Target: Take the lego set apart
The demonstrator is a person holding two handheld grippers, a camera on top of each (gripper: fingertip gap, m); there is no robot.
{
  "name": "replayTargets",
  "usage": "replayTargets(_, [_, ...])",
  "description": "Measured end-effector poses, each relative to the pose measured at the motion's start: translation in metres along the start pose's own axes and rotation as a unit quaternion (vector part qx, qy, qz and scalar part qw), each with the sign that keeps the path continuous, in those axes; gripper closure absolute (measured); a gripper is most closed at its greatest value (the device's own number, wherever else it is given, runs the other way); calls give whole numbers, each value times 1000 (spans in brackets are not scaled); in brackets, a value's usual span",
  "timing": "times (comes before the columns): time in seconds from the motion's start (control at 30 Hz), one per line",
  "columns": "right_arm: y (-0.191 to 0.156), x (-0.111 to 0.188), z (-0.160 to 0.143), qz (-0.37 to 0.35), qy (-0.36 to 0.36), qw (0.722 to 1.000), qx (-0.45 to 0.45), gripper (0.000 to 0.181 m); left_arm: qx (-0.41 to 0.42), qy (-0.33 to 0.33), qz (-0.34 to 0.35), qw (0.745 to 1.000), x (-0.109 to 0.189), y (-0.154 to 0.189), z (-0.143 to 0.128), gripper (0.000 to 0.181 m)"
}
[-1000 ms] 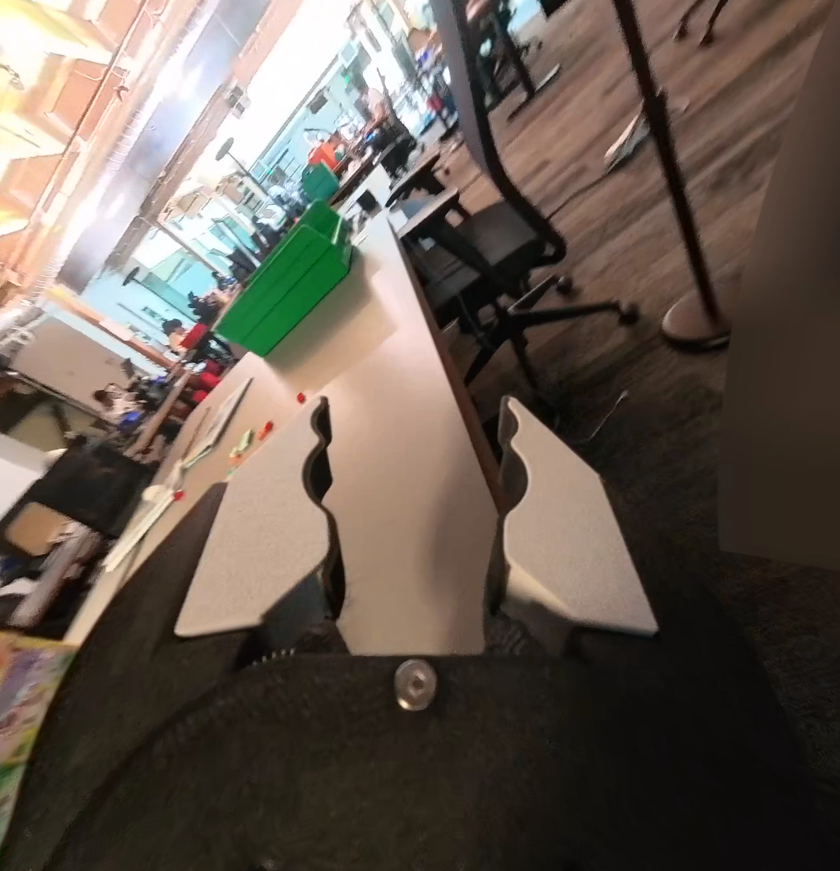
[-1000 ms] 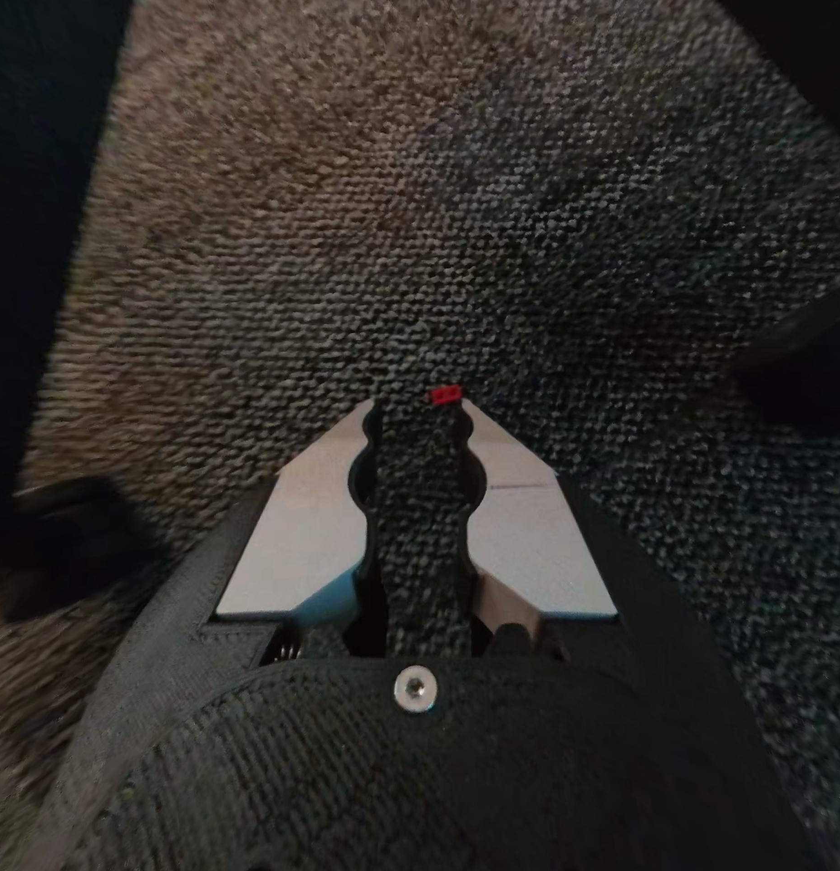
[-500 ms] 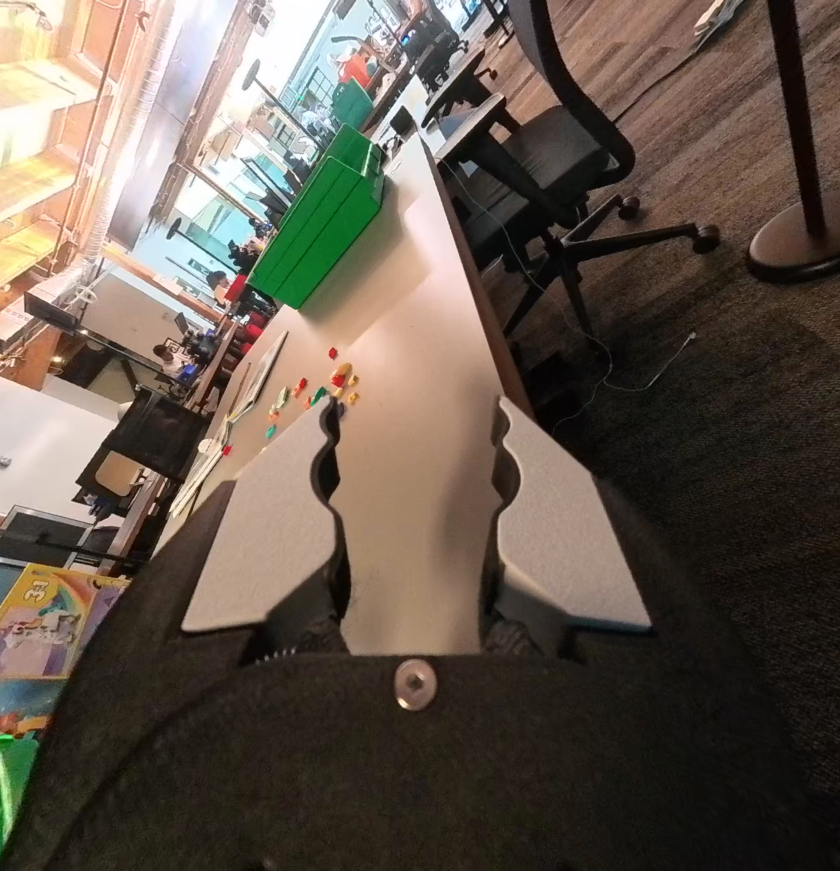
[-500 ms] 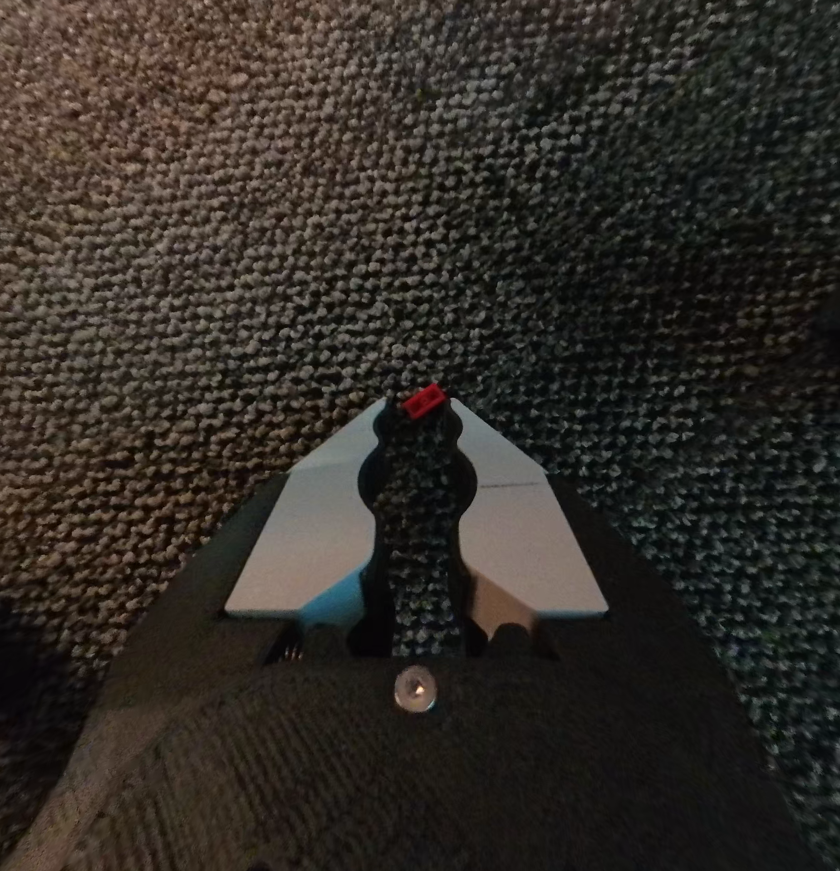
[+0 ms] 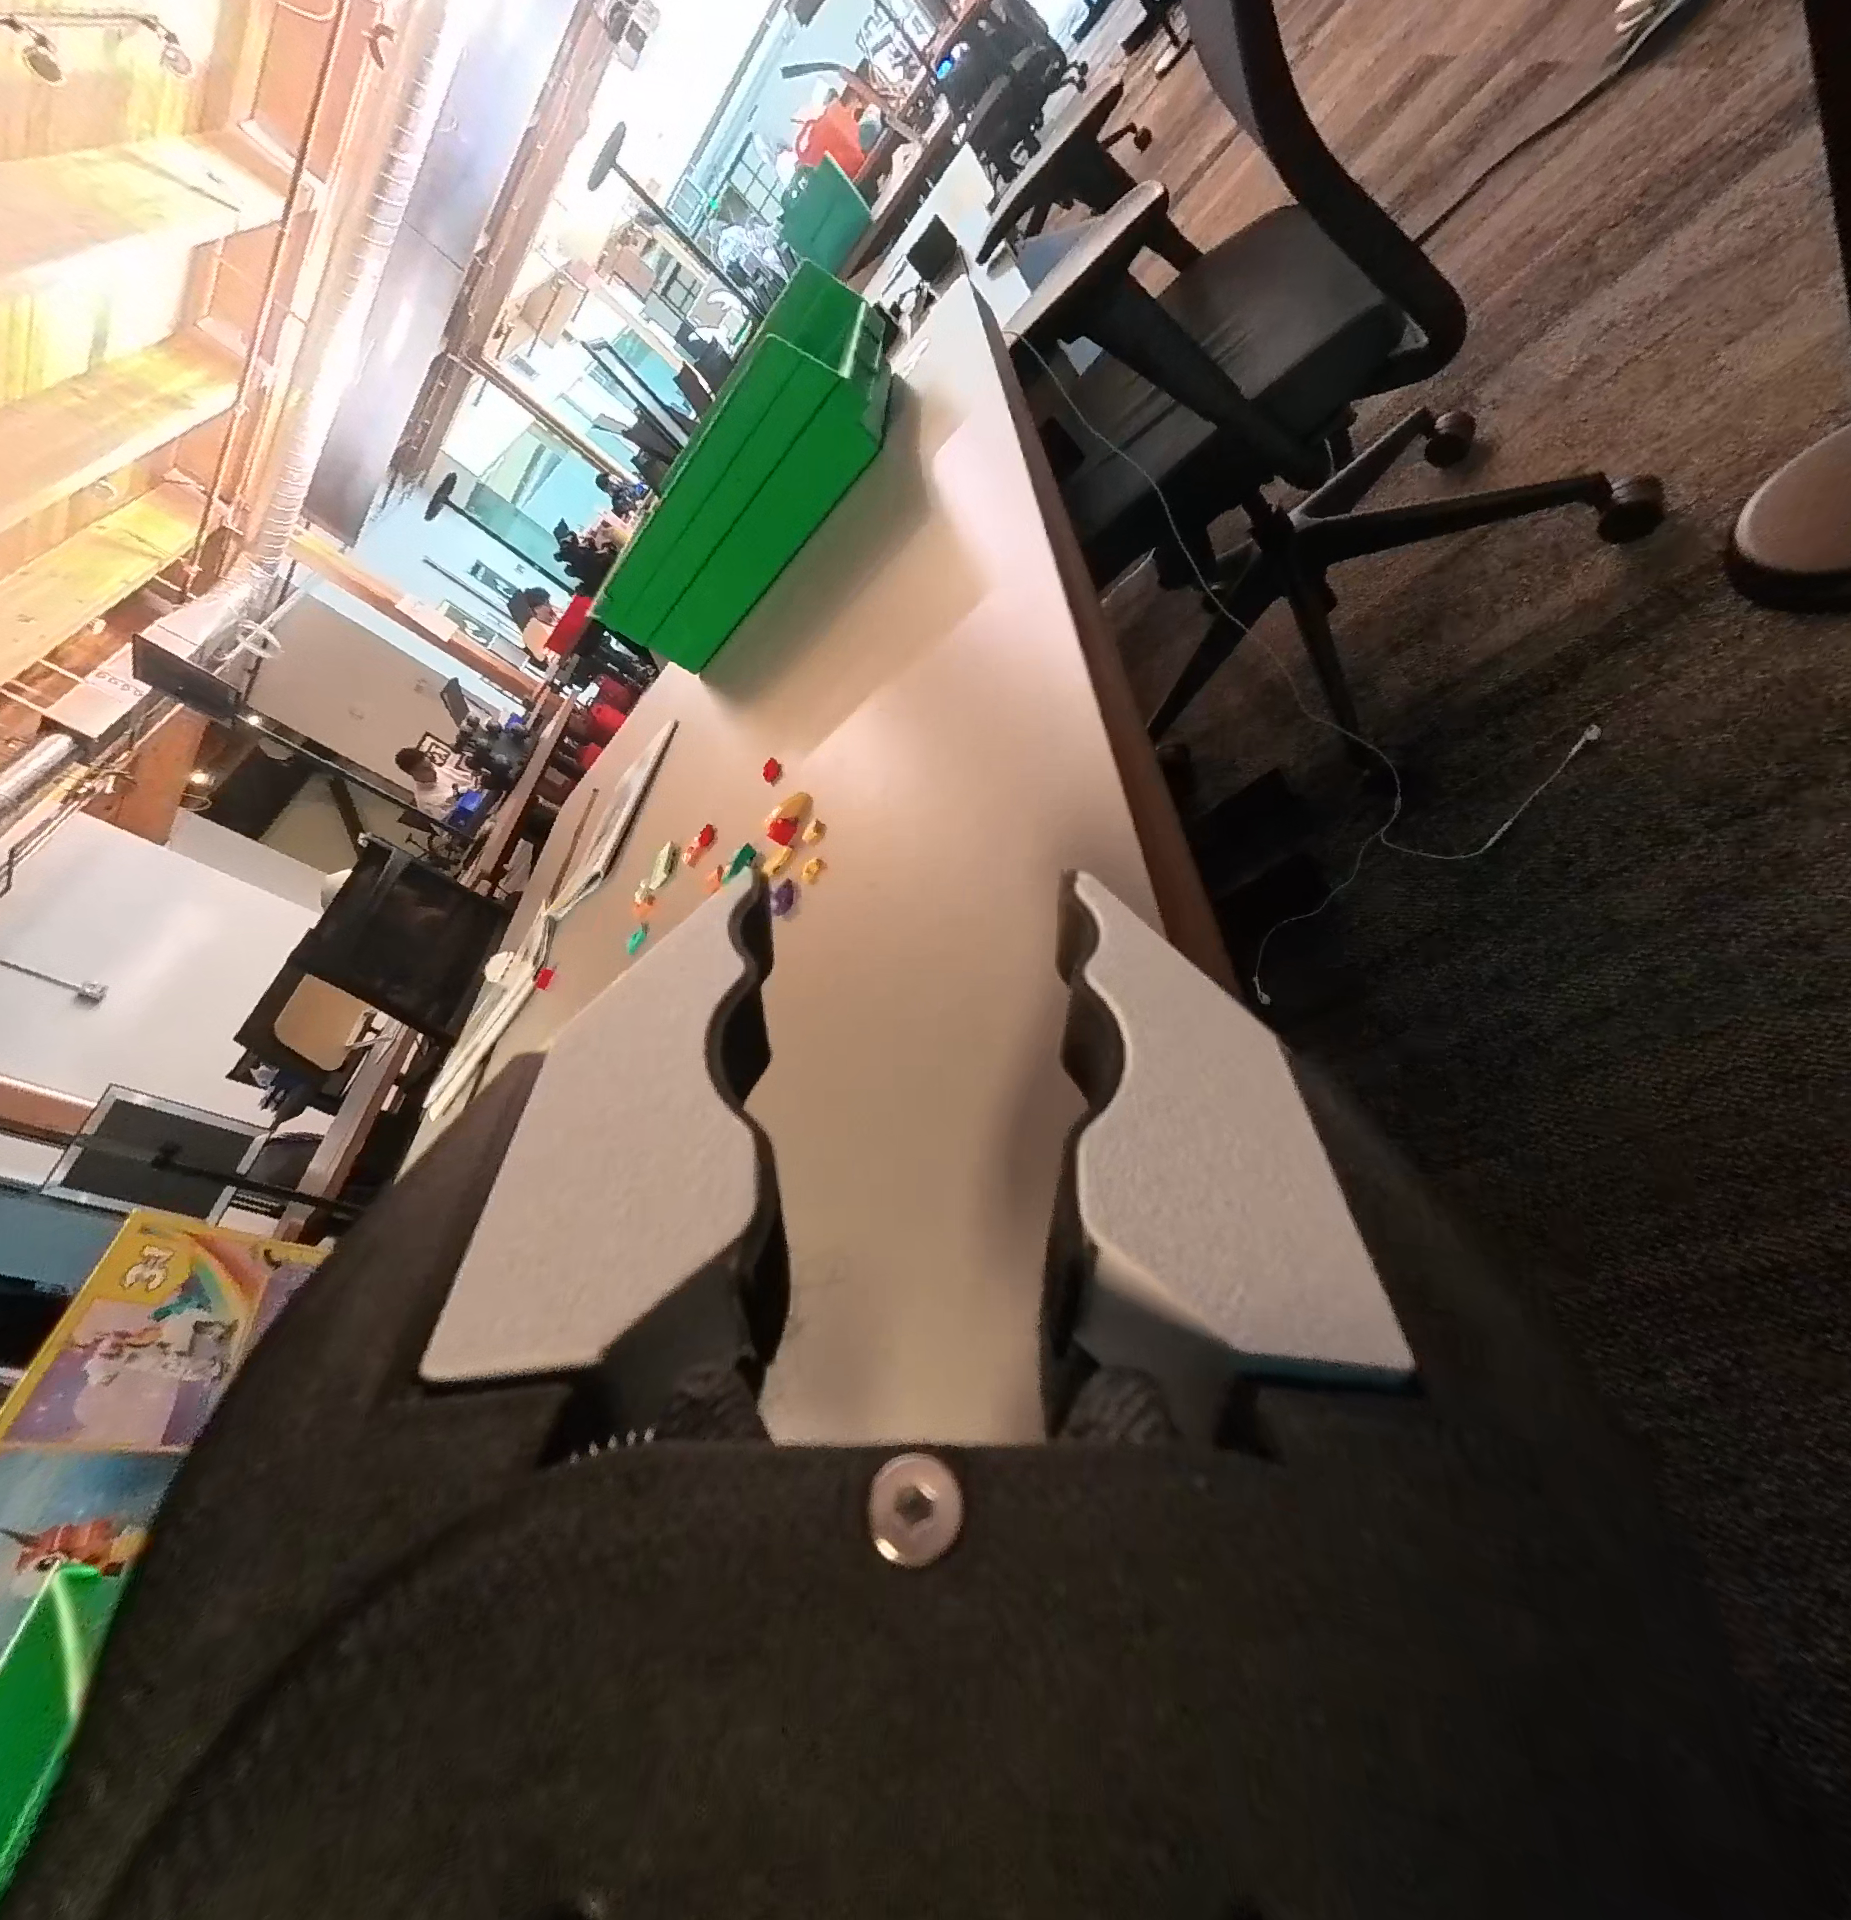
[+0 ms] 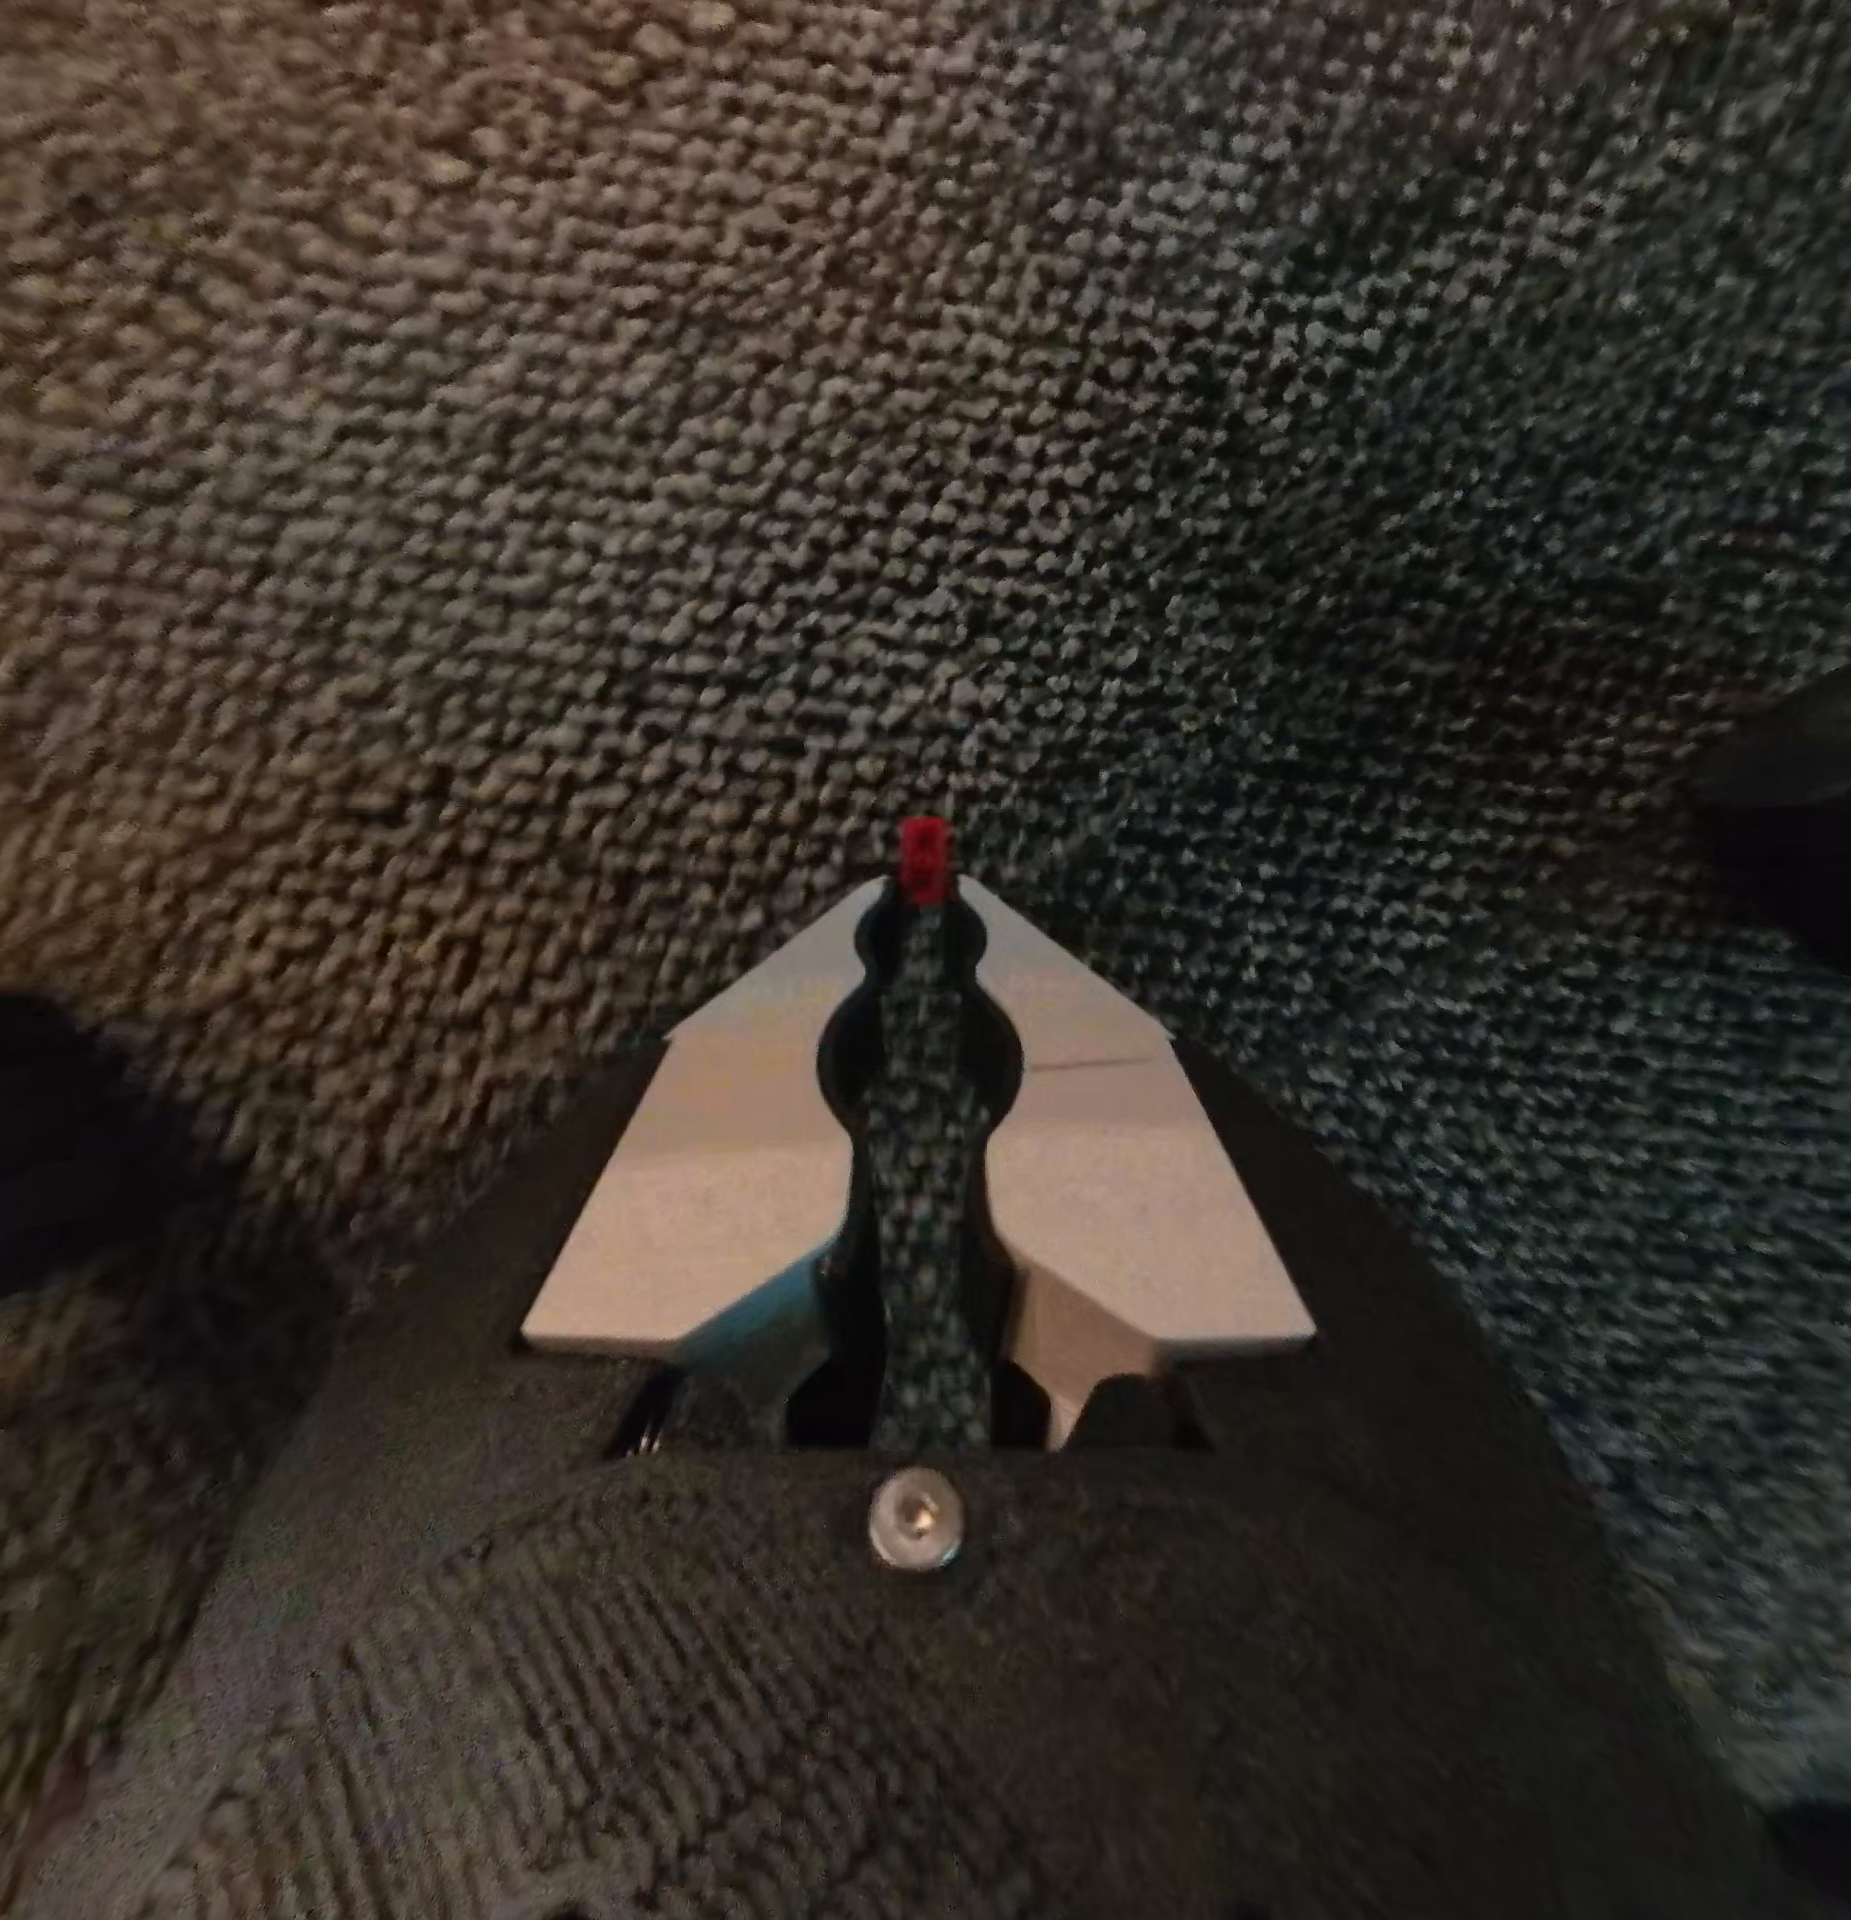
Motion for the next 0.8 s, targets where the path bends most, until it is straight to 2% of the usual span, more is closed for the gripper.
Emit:
replayTargets(0.03, [-1,15,-2,10,-2,1000,10,174,2,4,0,1000,1,0,1,128])
replayTargets(0.13, [-10,75,-6,54,-11,998,25,174,-6,19,2,1000,2,-1,2,130])
replayTargets(0.23, [-29,158,-3,108,-18,990,86,175,-24,26,26,999,2,-4,-2,132])
replayTargets(0.37, [-67,274,34,206,8,963,176,175,26,3,54,998,-2,-13,-5,121])
replayTargets(0.47, [-97,356,83,279,56,930,233,175,49,-14,73,996,-4,-19,-6,110])
replayTargets(0.57, [-123,430,149,337,125,894,266,175,53,-27,81,995,-7,-21,-7,105])
replayTargets(0.67, [-152,489,221,380,196,856,291,175,70,-55,92,992,-13,-25,-10,102])
replayTargets(0.8, [-200,553,323,414,287,805,313,175,108,-75,103,986,-16,-34,-13,100])
Point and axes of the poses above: each gripper's, where its closed fingertips meet, x back along the fingers, z out of its top, y = z × x across the jaws, the point moved 10 cm from there along x, back along the fingers, and after that the axes turned 15 degrees about x, right-handed, at the moved point
